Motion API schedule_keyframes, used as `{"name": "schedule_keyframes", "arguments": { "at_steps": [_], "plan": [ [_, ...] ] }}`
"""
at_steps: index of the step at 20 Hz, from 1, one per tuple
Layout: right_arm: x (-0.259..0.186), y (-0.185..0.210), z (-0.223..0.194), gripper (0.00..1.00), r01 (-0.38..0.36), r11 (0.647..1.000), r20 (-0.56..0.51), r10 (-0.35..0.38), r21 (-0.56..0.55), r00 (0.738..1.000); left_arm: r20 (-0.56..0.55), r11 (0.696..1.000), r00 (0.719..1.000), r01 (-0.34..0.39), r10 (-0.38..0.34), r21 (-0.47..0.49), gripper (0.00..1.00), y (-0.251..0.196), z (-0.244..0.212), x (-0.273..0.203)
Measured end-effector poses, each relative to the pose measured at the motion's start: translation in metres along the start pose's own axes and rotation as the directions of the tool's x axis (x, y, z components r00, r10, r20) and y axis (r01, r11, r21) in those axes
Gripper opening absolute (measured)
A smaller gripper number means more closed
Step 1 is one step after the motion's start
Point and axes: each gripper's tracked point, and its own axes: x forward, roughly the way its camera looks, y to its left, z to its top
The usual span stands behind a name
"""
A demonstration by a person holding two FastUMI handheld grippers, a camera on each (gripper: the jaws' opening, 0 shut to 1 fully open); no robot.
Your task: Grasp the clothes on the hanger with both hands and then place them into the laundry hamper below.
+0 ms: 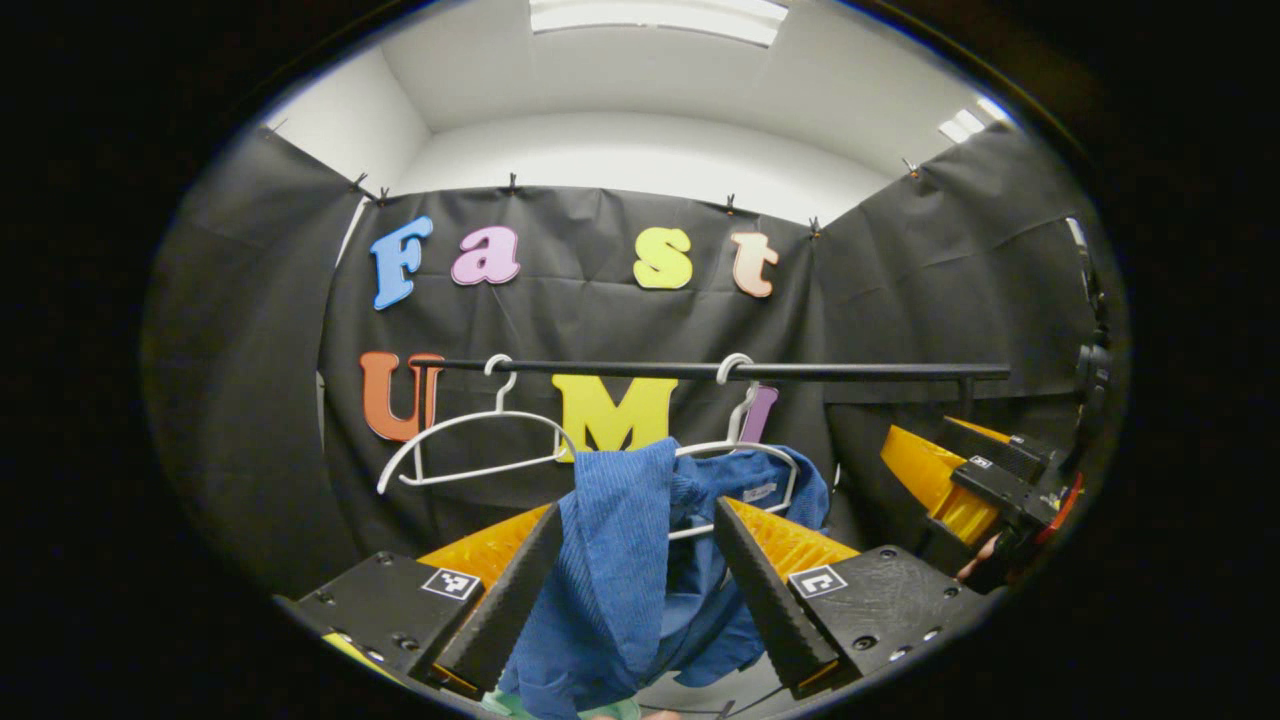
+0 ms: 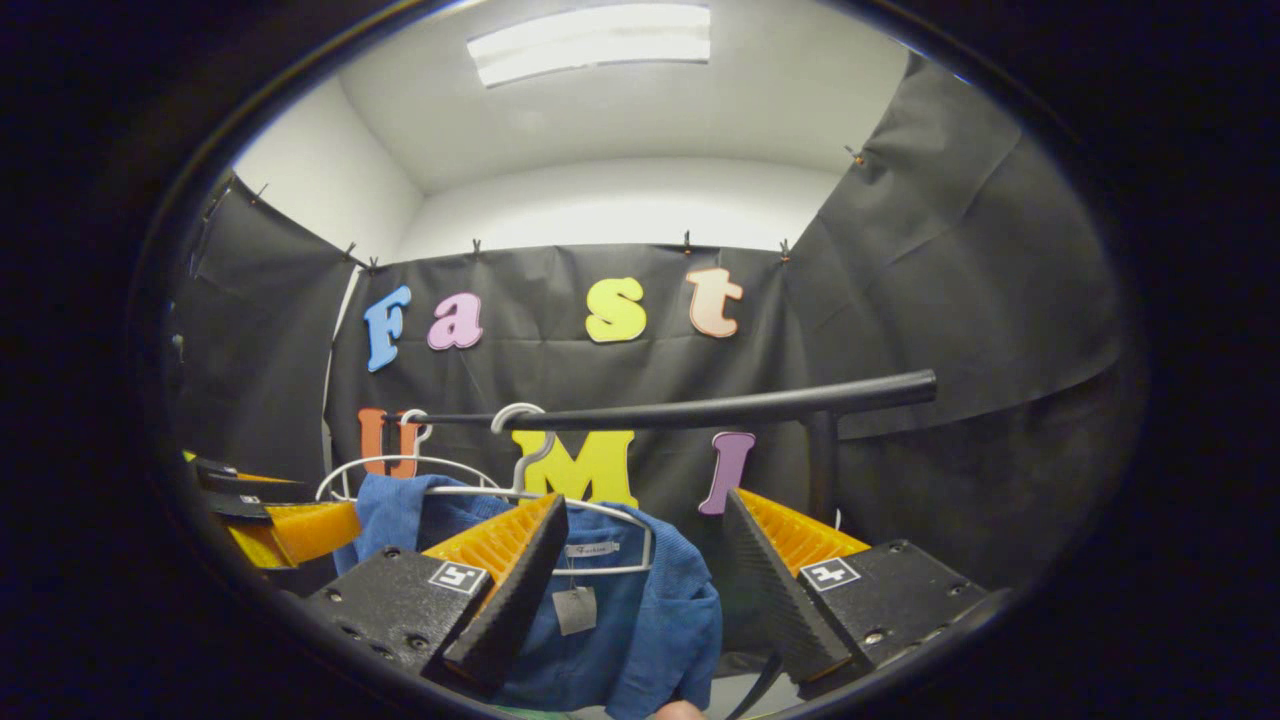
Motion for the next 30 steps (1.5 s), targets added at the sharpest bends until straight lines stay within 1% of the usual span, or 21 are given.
{"name": "schedule_keyframes", "arguments": {
  "at_steps": [1, 2, 3, 4, 6, 10, 12, 13, 14, 15, 16, 17, 19, 20, 22, 23, 24, 25, 26, 27, 30],
  "plan": [
    [0.003, -0.001, -0.006, 0.99, 0.006, 1.0, -0.011, -0.006, -0.002, 1.0, 0.0, 1.0, 1.0, -0.008, 0.008, 0.008, 0.96, 0.001, -0.001, 0.005],
    [0.006, -0.001, -0.012, 0.99, 0.015, 1.0, -0.024, -0.015, -0.003, 1.0, -0.004, 1.0, 1.0, -0.014, 0.014, 0.017, 1.0, 0.002, -0.003, 0.01],
    [0.008, -0.001, -0.017, 0.99, 0.024, 1.0, -0.038, -0.024, -0.003, 0.999, -0.01, 0.999, 1.0, -0.023, 0.023, 0.028, 1.0, 0.003, -0.007, 0.015],
    [0.011, -0.002, -0.023, 0.96, 0.036, 0.999, -0.053, -0.036, -0.002, 0.998, -0.021, 0.999, 0.999, -0.034, 0.035, 0.041, 1.0, 0.005, -0.011, 0.021],
    [0.019, -0.001, -0.036, 0.99, 0.055, 0.998, -0.08, -0.055, -0.005, 0.995, -0.033, 0.996, 0.997, -0.063, 0.065, 0.061, 1.0, 0.012, -0.017, 0.029],
    [0.037, -0.001, -0.066, 0.98, 0.11, 0.993, -0.14, -0.115, -0.043, 0.983, -0.067, 0.991, 0.991, -0.115, 0.12, 0.063, 1.0, 0.026, -0.032, 0.047],
    [0.048, -0.002, -0.081, 0.98, 0.14, 0.988, -0.172, -0.149, -0.061, 0.974, -0.078, 0.99, 0.988, -0.128, 0.132, 0.061, 1.0, 0.033, -0.036, 0.055],
    [0.053, -0.004, -0.088, 0.98, 0.158, 0.985, -0.182, -0.168, -0.067, 0.969, -0.083, 0.99, 0.987, -0.131, 0.136, 0.06, 0.96, 0.038, -0.037, 0.059],
    [0.058, -0.007, -0.094, 0.98, 0.178, 0.981, -0.194, -0.189, -0.073, 0.963, -0.085, 0.99, 0.988, -0.126, 0.131, 0.058, 1.0, 0.041, -0.038, 0.064],
    [0.064, -0.009, -0.098, 0.96, 0.196, 0.978, -0.203, -0.208, -0.078, 0.957, -0.087, 0.991, 0.988, -0.122, 0.126, 0.057, 0.96, 0.044, -0.038, 0.069],
    [0.07, -0.013, -0.106, 0.97, 0.216, 0.973, -0.211, -0.229, -0.084, 0.95, -0.084, 0.991, 0.989, -0.119, 0.124, 0.057, 0.97, 0.047, -0.039, 0.075],
    [0.075, -0.015, -0.11, 0.96, 0.234, 0.968, -0.218, -0.248, -0.088, 0.944, -0.082, 0.992, 0.99, -0.112, 0.116, 0.057, 1.0, 0.048, -0.04, 0.08],
    [0.083, -0.021, -0.12, 0.95, 0.275, 0.955, -0.23, -0.293, -0.106, 0.928, -0.085, 0.994, 0.992, -0.09, 0.096, 0.066, 0.99, 0.049, -0.04, 0.09],
    [0.088, -0.024, -0.123, 0.92, 0.293, 0.949, -0.232, -0.313, -0.116, 0.921, -0.084, 0.994, 0.993, -0.082, 0.088, 0.075, 0.96, 0.052, -0.039, 0.097],
    [0.101, -0.034, -0.126, 0.89, 0.33, 0.934, -0.218, -0.354, -0.137, 0.91, -0.085, 0.993, 0.992, -0.088, 0.095, 0.079, 0.92, 0.061, -0.038, 0.106],
    [0.105, -0.038, -0.125, 0.88, 0.35, 0.925, -0.204, -0.375, -0.147, 0.904, -0.088, 0.993, 0.992, -0.089, 0.095, 0.072, 0.88, 0.061, -0.038, 0.111],
    [0.107, -0.042, -0.127, 0.84, 0.37, 0.916, -0.194, -0.396, -0.157, 0.898, -0.086, 0.993, 0.991, -0.095, 0.1, 0.068, 0.82, 0.061, -0.039, 0.112],
    [0.109, -0.045, -0.13, 0.84, 0.384, 0.909, -0.192, -0.411, -0.165, 0.891, -0.082, 0.991, 0.99, -0.108, 0.114, 0.075, 0.82, 0.064, -0.039, 0.116],
    [0.109, -0.045, -0.134, 0.82, 0.394, 0.904, -0.194, -0.422, -0.169, 0.886, -0.076, 0.991, 0.99, -0.112, 0.118, 0.078, 0.85, 0.062, -0.039, 0.119],
    [0.112, -0.045, -0.138, 0.81, 0.398, 0.901, -0.196, -0.428, -0.174, 0.882, -0.073, 0.99, 0.99, -0.116, 0.122, 0.085, 0.78, 0.063, -0.04, 0.123],
    [0.114, -0.051, -0.149, 0.77, 0.421, 0.888, -0.212, -0.455, -0.185, 0.865, -0.07, 0.982, 0.984, -0.155, 0.163, 0.112, 0.78, 0.064, -0.047, 0.127]
  ]
}}
